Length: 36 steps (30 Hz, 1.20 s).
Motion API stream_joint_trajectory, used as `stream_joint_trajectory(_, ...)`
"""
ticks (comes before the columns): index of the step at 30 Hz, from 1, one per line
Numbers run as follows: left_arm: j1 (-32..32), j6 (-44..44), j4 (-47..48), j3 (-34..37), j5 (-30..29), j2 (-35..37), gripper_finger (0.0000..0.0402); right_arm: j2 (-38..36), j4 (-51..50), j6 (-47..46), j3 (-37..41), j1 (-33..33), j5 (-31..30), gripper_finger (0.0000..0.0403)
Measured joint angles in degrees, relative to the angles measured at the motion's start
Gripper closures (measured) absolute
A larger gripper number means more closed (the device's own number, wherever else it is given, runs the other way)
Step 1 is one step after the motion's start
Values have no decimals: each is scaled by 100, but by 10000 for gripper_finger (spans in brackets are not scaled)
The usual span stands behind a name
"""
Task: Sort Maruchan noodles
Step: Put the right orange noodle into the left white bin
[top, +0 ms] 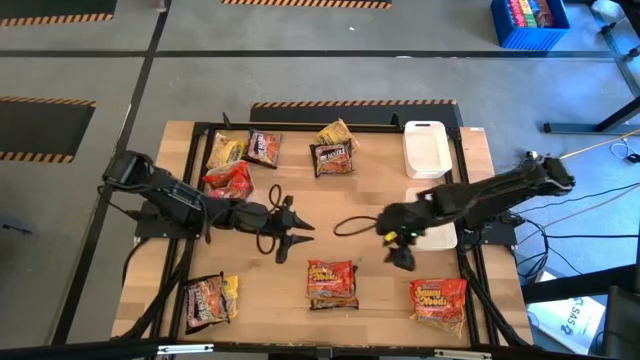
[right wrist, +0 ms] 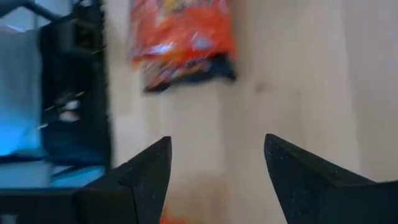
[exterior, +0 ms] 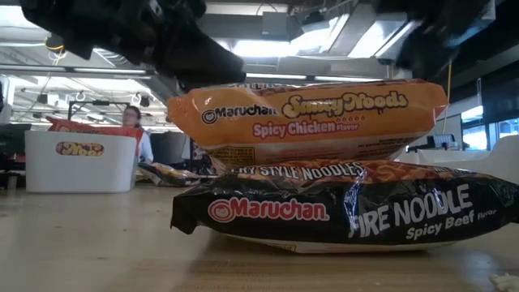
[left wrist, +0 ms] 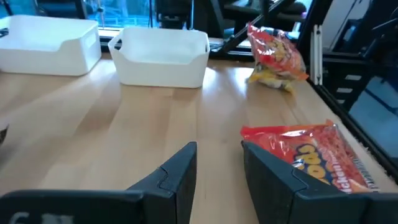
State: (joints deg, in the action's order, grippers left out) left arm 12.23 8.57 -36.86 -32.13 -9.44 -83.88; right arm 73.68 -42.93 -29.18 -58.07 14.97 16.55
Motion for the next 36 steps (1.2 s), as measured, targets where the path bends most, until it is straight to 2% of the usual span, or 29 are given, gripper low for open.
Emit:
stream_joint_trajectory(4,-2,25,-50,-10,-75,-211,276,-655,-312,-1017,154,310,-19,166)
stream_joint_trajectory(9,-2,213,-7,-10,-412,-297,276,-1456,-695,-2049,784,742,-155,166)
stream_joint_trajectory(15,62,448,-13,-10,-481,-295,276,-2474,-187,-3137,1935,1056,-191,166)
stream_joint_trajectory(19,125,454,-29,-10,-507,-295,276,-2915,-15,-4138,2439,1283,-197,166)
stream_joint_trajectory(22,181,455,-38,-10,-517,-295,276,-3007,119,-4566,2631,1556,-355,166)
stream_joint_trajectory(31,376,447,-40,-10,-797,-295,276,-2898,865,-4601,2713,2135,-811,166)
stream_joint_trajectory(36,374,440,-18,-10,-807,-295,276,-2602,812,-4689,2714,2229,-669,166)
